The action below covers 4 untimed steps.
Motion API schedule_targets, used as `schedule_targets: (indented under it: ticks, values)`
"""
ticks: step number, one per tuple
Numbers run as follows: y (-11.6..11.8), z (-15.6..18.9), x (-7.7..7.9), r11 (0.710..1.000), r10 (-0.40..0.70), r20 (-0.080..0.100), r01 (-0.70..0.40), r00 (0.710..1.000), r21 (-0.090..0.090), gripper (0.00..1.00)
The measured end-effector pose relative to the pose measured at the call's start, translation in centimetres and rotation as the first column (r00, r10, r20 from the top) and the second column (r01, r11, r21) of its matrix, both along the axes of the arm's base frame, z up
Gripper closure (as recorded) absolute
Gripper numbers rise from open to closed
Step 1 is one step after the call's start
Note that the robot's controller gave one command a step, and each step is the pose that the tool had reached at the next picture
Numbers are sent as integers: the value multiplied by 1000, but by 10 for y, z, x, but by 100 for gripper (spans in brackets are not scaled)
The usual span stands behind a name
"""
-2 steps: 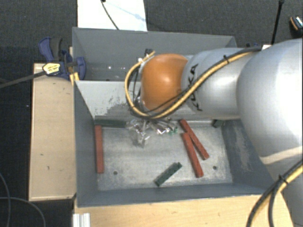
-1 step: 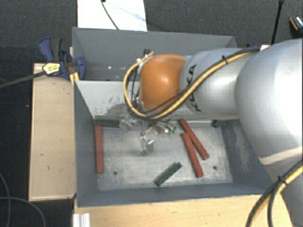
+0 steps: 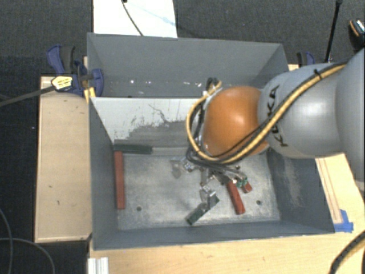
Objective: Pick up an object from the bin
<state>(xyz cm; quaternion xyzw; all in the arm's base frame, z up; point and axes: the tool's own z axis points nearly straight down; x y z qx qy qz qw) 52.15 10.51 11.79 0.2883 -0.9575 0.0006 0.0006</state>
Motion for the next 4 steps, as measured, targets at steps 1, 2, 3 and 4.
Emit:
schedule_targets:
  ticks: [1,2,3,4]
  values:
    - [-60,-4,-45,999,54,-3,-54,999,-1,0]
    - [-58,20,-34,996,89,6,-89,996,2,0]
    - [-45,-46,-39,969,245,14,-245,969,2,0]
    - [-46,-47,-41,970,244,7,-244,970,3,100]
